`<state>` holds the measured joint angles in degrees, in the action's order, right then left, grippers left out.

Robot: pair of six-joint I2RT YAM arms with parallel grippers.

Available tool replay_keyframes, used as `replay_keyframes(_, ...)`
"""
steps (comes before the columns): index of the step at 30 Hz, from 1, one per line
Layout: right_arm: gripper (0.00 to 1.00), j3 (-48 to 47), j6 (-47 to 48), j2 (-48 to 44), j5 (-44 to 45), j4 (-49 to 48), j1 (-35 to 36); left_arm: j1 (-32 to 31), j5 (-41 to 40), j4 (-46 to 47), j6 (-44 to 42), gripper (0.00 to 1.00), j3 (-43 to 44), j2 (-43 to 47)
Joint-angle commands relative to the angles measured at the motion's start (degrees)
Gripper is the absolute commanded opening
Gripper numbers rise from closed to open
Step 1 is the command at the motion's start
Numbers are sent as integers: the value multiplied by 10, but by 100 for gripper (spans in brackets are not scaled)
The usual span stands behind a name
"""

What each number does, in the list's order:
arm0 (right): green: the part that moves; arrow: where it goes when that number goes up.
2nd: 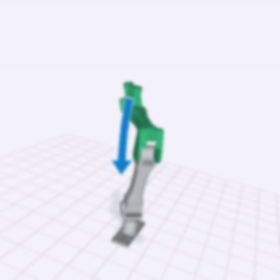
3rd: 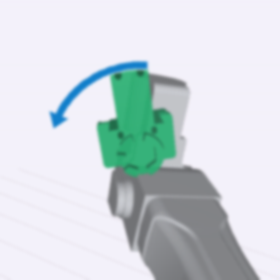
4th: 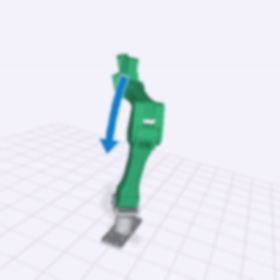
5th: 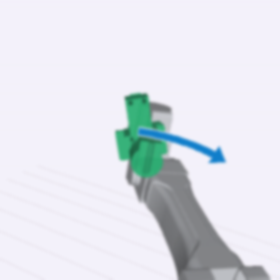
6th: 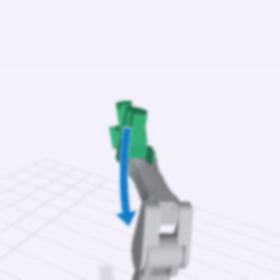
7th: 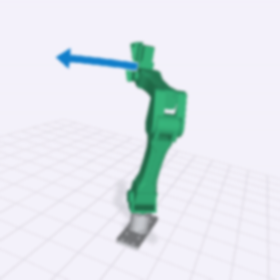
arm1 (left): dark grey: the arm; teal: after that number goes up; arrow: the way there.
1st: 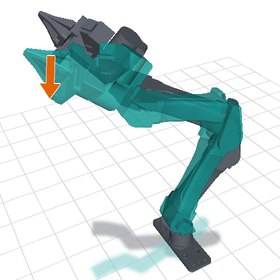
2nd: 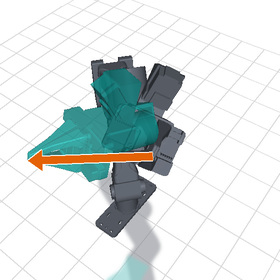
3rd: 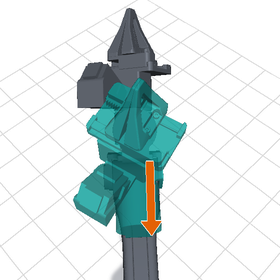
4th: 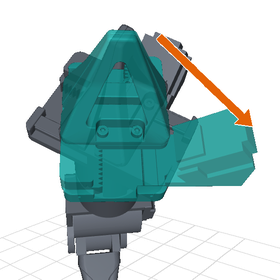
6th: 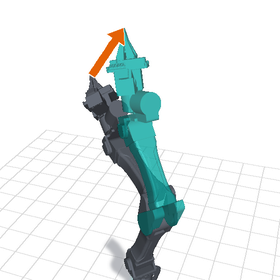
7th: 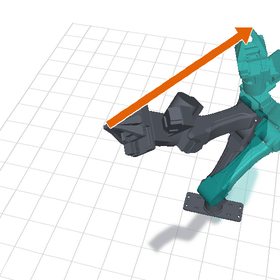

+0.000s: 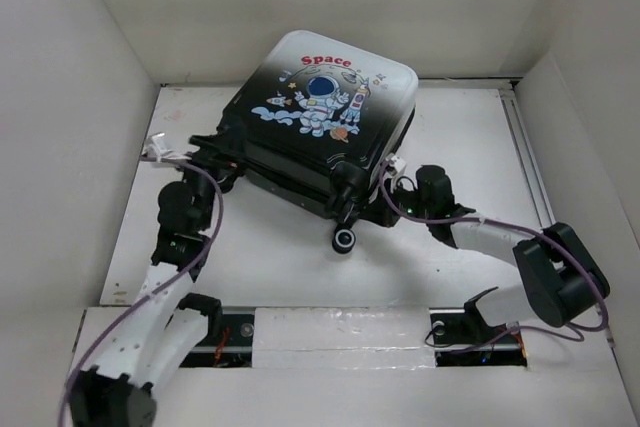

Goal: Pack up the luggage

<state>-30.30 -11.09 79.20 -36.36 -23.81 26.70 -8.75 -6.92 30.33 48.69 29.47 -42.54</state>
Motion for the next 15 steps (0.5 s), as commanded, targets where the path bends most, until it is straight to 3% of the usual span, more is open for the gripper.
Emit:
replay_keyframes(1,0,-49,20,-7,-19,-68,-16,-168,-48,-23,-144,84,70,12)
replay_keyframes(2,0,-49,25,-7,-19,-62,-26,-266,-63,-40,-164,82,81,-13)
replay_keyframes(6,0,-49,30,-31,-24,-41,-47,-418,-78,-155,-204,77,117,-75)
replay_keyframes(8,0,-42,30,-37,-24,-40,-54,-441,-44,-189,-211,77,131,-100)
replay_keyframes(13,0,-30,30,-63,-1,-27,-41,-455,87,-236,-233,91,152,-169)
replay_keyframes(15,0,-15,30,-72,4,-21,-34,-467,63,-248,-233,91,160,-177)
